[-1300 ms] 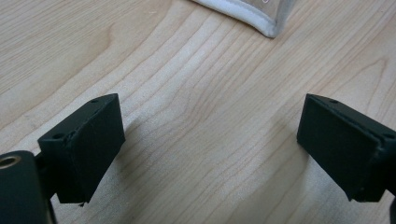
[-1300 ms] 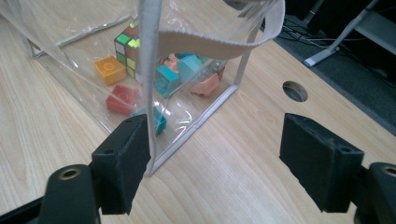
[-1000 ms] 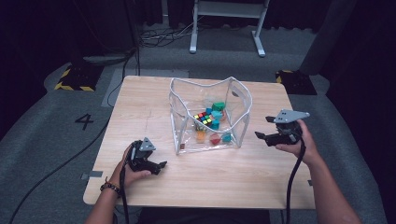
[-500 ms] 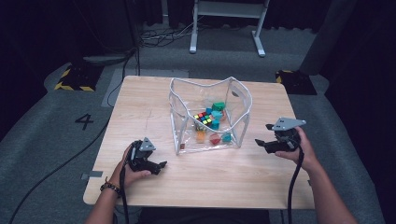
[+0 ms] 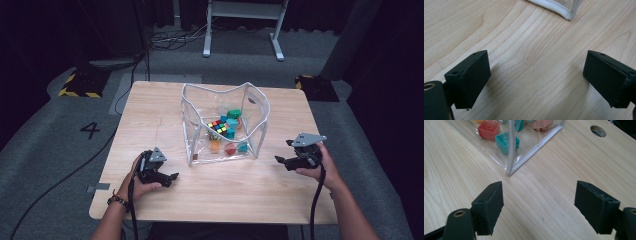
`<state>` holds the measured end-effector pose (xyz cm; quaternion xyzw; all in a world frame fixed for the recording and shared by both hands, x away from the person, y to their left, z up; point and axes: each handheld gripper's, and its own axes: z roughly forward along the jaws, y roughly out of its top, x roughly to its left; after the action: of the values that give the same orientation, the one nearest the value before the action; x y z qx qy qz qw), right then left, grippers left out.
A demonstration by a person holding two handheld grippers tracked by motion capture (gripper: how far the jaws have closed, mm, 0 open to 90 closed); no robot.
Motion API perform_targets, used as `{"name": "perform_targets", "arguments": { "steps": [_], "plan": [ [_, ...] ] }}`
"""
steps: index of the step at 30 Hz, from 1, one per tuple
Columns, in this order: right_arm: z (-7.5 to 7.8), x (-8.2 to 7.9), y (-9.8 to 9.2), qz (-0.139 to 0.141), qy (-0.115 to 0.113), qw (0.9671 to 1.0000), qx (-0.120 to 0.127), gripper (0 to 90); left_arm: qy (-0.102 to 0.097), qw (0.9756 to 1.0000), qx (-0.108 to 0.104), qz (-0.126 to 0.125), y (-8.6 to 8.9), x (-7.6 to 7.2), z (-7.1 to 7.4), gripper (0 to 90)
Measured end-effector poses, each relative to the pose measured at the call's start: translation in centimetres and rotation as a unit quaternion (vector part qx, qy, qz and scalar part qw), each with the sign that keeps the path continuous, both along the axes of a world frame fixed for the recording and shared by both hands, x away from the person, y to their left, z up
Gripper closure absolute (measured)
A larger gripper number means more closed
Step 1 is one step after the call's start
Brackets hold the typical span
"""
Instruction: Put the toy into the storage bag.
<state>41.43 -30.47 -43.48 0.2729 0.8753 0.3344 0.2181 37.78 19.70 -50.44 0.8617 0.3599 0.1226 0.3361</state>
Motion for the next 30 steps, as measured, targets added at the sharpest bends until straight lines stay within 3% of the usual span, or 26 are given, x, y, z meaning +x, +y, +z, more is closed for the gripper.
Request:
{"name": "perform_targets", "arguments": {
  "steps": [19, 30],
  "plan": [
    [-3.3, -1.9, -1.7, -0.019, 0.028, 0.9993, -0.018, 20.9, 0.001, 1.0, 0.0, 0.001, 0.0, 0.0, 0.0, 7.7],
    [-5.4, -3.0, -3.8, -0.045, 0.043, 0.998, 0.003, 19.5, 0.0, 1.0, 0.0, 0.0, 0.0, 0.0, 0.0, 7.7]
  ]
}}
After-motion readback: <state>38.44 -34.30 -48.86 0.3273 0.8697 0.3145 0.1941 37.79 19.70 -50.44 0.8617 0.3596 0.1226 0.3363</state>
